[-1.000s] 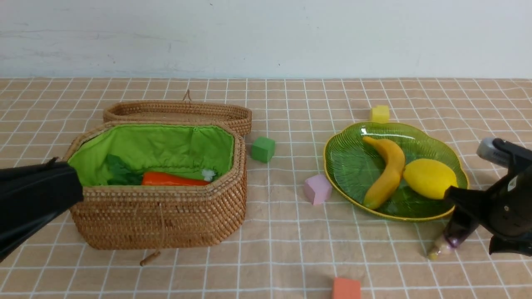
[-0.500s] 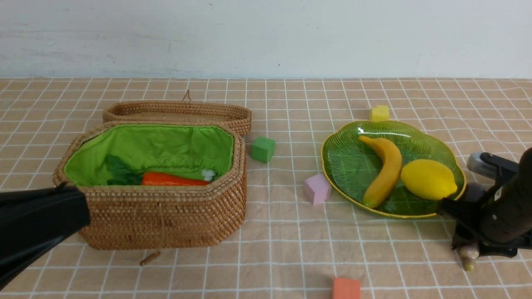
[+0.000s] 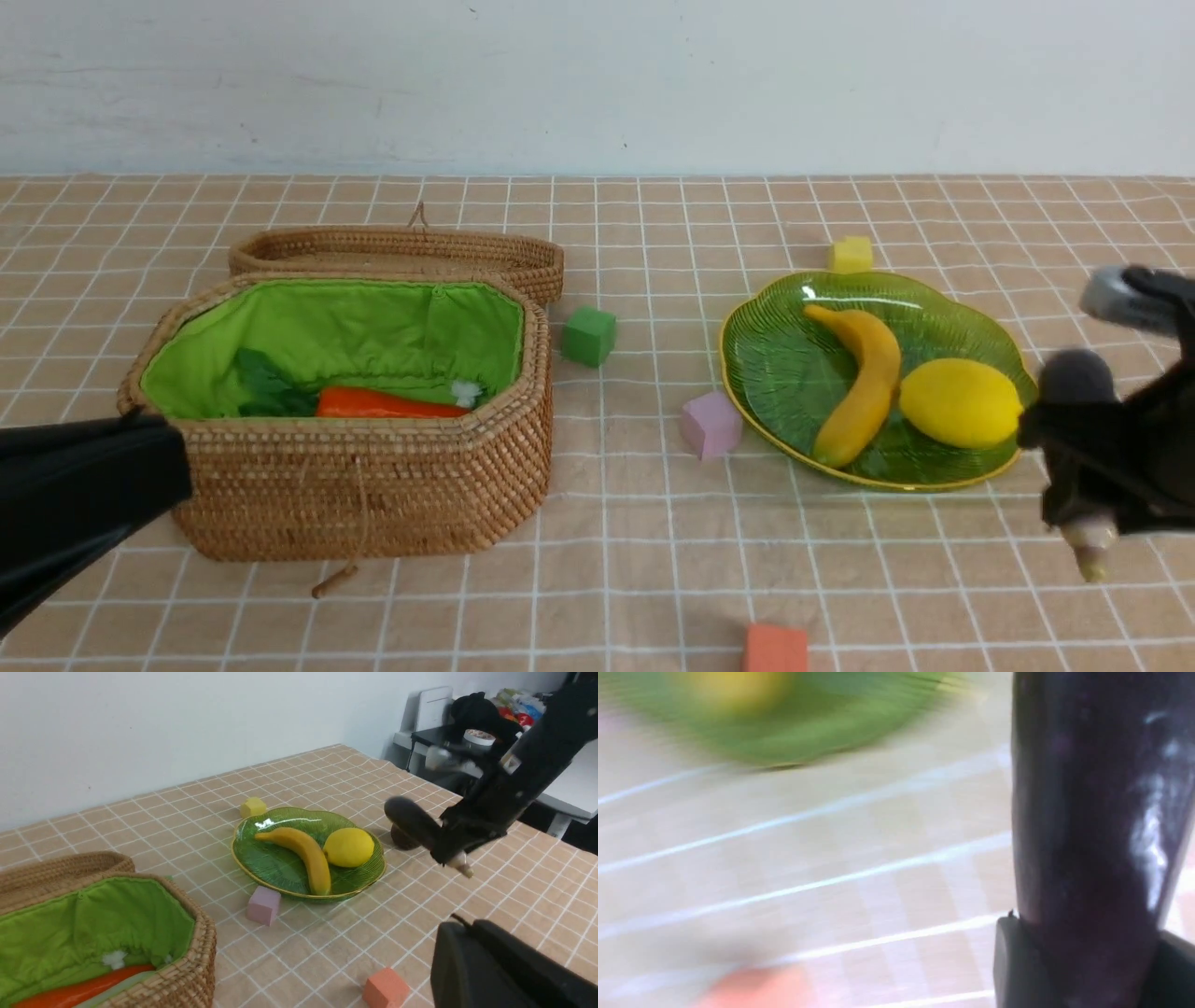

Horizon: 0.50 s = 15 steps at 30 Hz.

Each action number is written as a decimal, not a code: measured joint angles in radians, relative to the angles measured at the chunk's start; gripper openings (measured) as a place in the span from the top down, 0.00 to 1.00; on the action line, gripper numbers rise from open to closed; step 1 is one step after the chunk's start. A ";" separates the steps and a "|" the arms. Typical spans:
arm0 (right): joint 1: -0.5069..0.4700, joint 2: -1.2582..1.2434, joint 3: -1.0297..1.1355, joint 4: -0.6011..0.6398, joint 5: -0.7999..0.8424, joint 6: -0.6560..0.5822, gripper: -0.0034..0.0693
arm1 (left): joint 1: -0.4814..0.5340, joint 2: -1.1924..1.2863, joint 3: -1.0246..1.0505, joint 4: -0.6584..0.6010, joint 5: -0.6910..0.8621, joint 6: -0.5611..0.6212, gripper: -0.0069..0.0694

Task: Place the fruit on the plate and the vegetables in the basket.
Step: Grab an eggplant with your right arm and place it in the basket on the left.

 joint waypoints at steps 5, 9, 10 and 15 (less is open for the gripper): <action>0.221 0.077 -0.282 0.208 -0.008 -0.364 0.57 | 0.000 0.000 0.000 0.215 0.105 -0.238 0.91; 0.394 0.269 -0.578 0.327 -0.009 -0.658 0.57 | 0.000 0.000 0.000 0.415 0.224 -0.474 0.91; 0.420 0.310 -0.631 0.335 -0.009 -0.700 0.57 | 0.000 0.000 0.000 0.449 0.246 -0.518 0.91; 0.515 0.558 -0.899 0.332 -0.008 -0.844 0.57 | 0.000 0.000 0.000 0.502 0.300 -0.598 0.91</action>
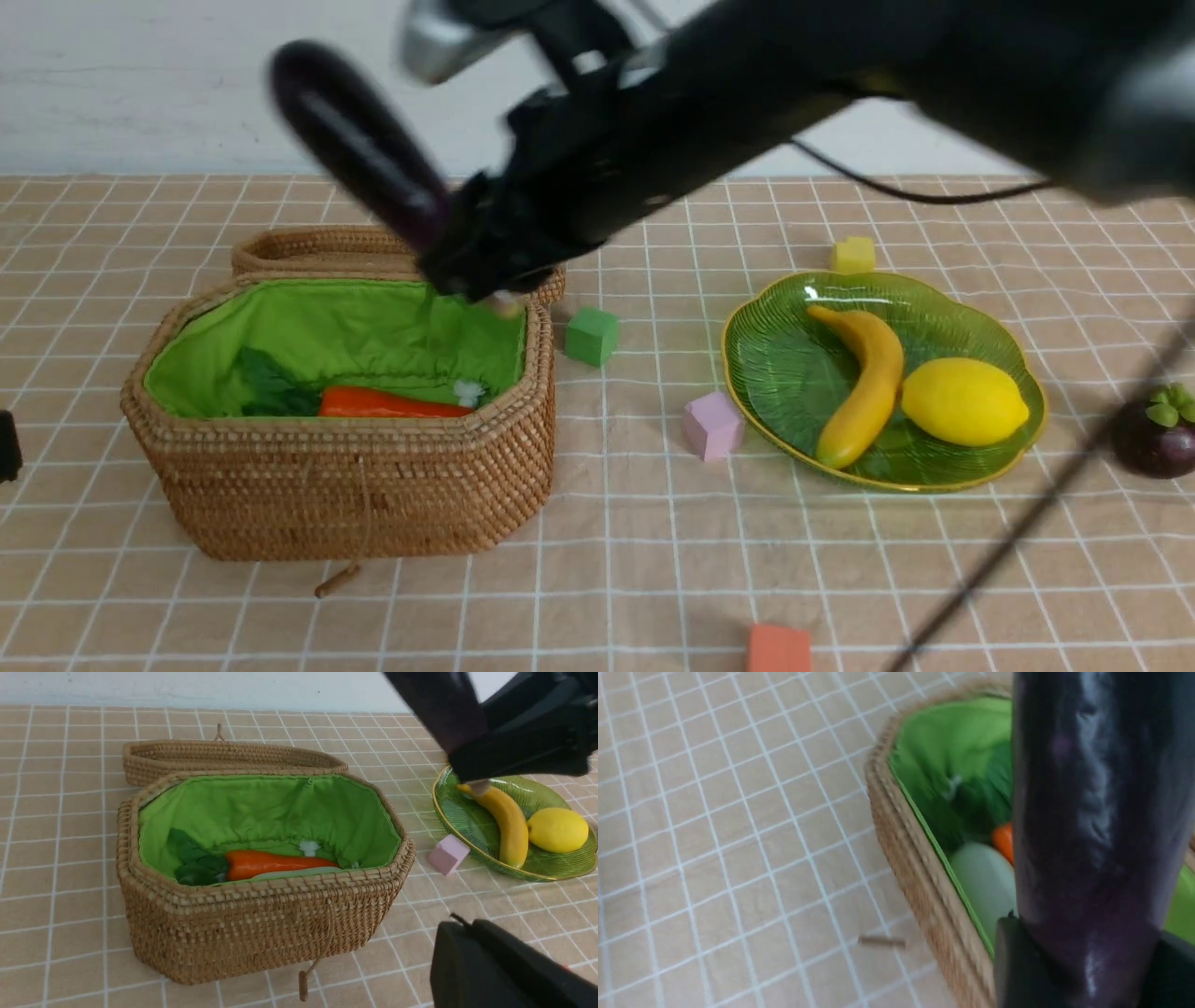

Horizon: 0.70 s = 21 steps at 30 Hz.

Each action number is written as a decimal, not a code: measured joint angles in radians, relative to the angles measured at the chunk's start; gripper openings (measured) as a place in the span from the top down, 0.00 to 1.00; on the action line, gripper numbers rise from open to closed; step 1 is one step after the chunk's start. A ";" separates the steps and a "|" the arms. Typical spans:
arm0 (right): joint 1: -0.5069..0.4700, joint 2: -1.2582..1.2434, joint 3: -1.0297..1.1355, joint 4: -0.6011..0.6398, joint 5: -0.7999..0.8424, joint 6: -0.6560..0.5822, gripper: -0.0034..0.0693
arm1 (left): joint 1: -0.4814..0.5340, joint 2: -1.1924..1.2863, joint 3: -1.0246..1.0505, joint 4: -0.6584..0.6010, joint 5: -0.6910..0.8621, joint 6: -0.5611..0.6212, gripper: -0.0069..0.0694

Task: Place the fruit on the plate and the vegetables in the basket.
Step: Grab an eggplant with your right arm and place it in the basket on the left, then use the right arm to grab a mangosteen and put it into the right plate

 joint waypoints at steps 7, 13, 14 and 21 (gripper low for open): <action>0.020 0.194 -0.185 -0.112 0.014 -0.020 0.21 | 0.000 -0.001 0.000 -0.016 -0.006 -0.007 0.90; 0.020 0.121 -0.253 -0.241 0.242 0.154 0.05 | 0.000 -0.001 0.000 -0.087 -0.117 0.078 0.90; 0.017 0.090 -0.258 -0.291 0.298 0.211 0.08 | 0.000 -0.001 0.000 -0.100 -0.148 0.101 0.90; -0.094 -0.103 -0.220 -0.523 0.409 0.473 0.46 | 0.000 -0.001 0.000 -0.234 -0.309 0.243 0.90</action>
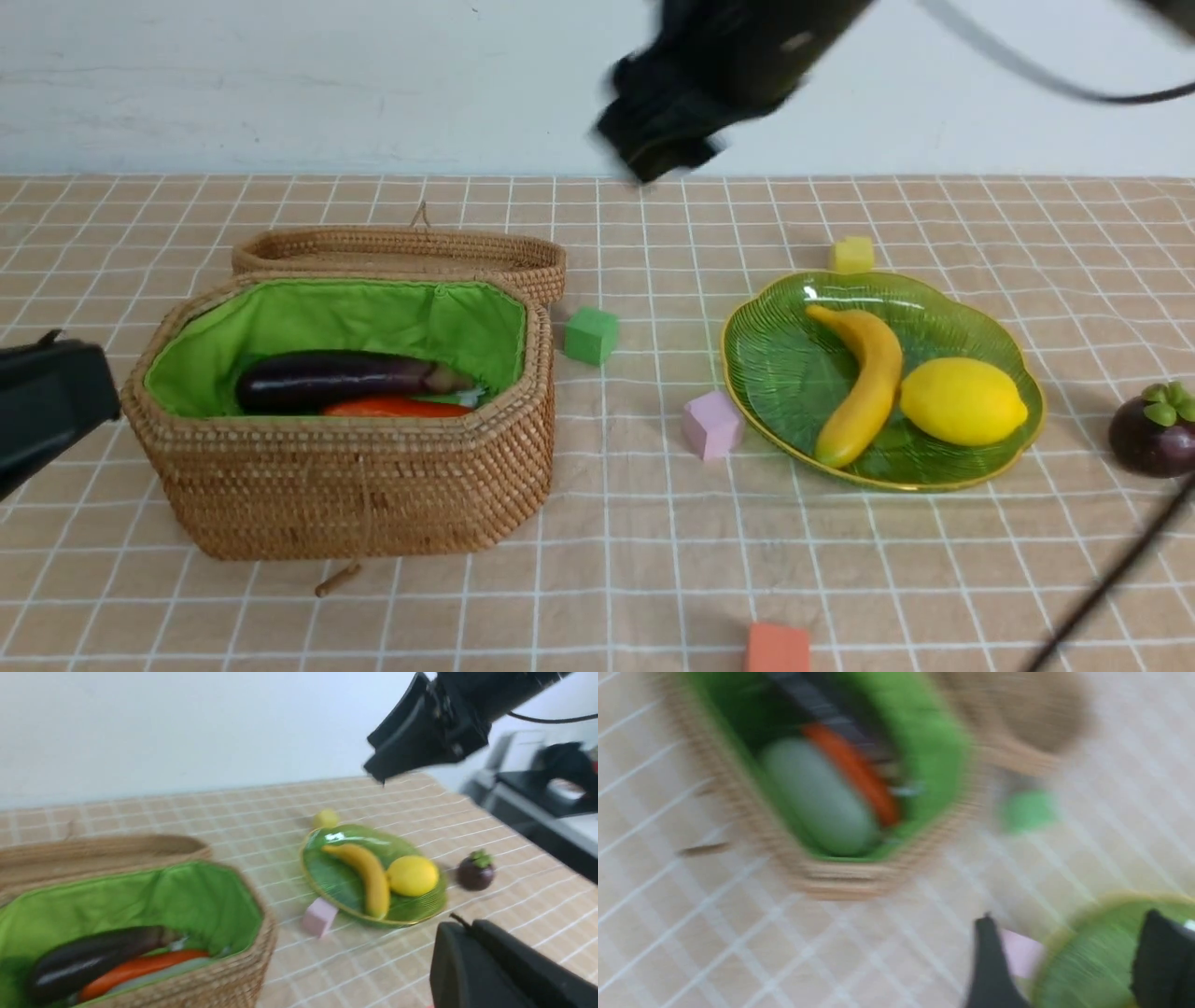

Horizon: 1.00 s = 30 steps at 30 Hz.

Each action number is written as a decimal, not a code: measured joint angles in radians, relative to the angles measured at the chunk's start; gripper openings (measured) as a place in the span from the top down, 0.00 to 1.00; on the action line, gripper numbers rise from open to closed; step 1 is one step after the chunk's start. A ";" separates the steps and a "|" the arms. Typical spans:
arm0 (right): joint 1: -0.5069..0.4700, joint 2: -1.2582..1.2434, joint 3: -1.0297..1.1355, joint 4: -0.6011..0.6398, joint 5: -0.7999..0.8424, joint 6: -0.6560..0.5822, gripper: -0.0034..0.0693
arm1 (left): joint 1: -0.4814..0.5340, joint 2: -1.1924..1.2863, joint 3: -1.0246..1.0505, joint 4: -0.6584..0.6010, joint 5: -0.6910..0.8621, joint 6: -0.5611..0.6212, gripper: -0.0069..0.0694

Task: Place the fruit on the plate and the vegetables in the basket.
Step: Use the right arm to grab a mangosteen and put it into the right plate

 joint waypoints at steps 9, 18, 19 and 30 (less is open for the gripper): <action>-0.539 -0.281 0.582 -0.024 -0.011 0.256 0.70 | 0.000 0.000 0.000 -0.149 -0.014 0.178 0.90; -0.861 -0.146 0.846 0.126 -0.374 0.198 0.09 | 0.000 0.003 0.000 -0.156 -0.002 0.200 0.90; -0.871 -0.106 0.847 0.146 -0.438 0.150 0.03 | 0.000 0.006 0.000 -0.156 -0.002 0.199 0.90; -0.872 0.099 0.847 0.113 -0.684 0.104 0.04 | 0.000 0.026 0.000 -0.171 0.002 0.199 0.90</action>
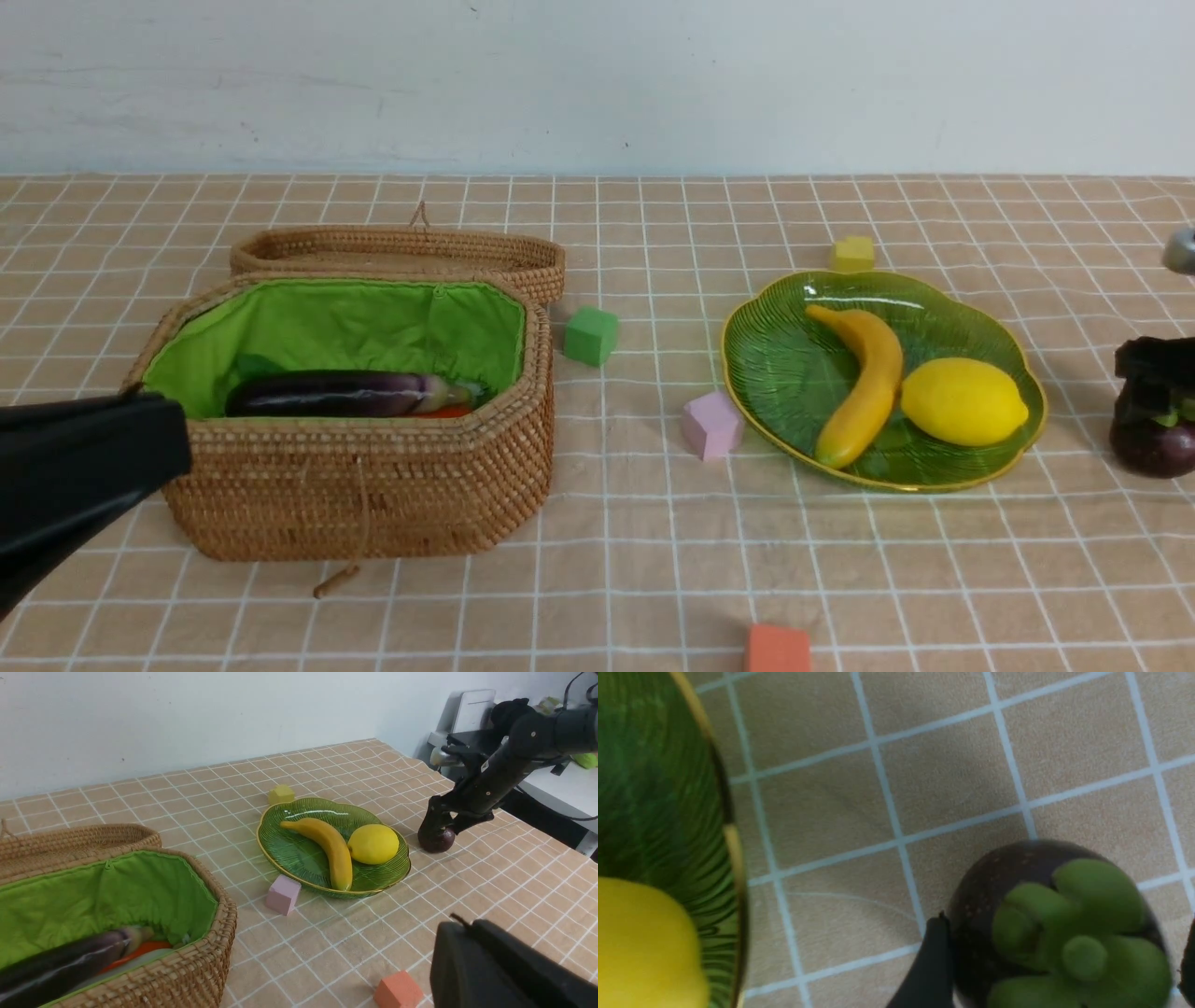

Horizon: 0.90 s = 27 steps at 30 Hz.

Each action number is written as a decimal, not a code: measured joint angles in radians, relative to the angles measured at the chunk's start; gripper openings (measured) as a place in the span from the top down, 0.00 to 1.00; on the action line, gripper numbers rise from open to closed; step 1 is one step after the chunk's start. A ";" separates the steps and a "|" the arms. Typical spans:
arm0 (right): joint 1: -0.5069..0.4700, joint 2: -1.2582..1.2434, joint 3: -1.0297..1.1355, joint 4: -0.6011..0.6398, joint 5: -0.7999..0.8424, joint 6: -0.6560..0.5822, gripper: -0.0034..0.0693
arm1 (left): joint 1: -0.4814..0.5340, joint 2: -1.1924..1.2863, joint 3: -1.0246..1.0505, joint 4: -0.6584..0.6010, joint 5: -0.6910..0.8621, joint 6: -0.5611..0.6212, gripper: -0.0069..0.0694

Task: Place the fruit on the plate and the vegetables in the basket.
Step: Use the right arm to grab a mangosteen and put it into the right plate

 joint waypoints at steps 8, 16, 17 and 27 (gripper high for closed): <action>0.000 0.057 0.000 -0.025 -0.029 -0.013 0.16 | 0.000 0.000 0.000 0.000 0.000 0.000 0.90; 0.001 -0.040 0.000 0.082 0.064 -0.012 0.16 | 0.000 0.000 0.000 0.000 0.001 0.000 0.90; 0.007 -0.072 0.000 0.124 0.088 -0.015 0.16 | 0.000 0.000 0.000 0.000 0.001 0.000 0.90; 0.348 -0.182 -0.002 0.530 0.049 -0.416 0.16 | 0.000 0.000 0.000 0.008 0.001 0.000 0.90</action>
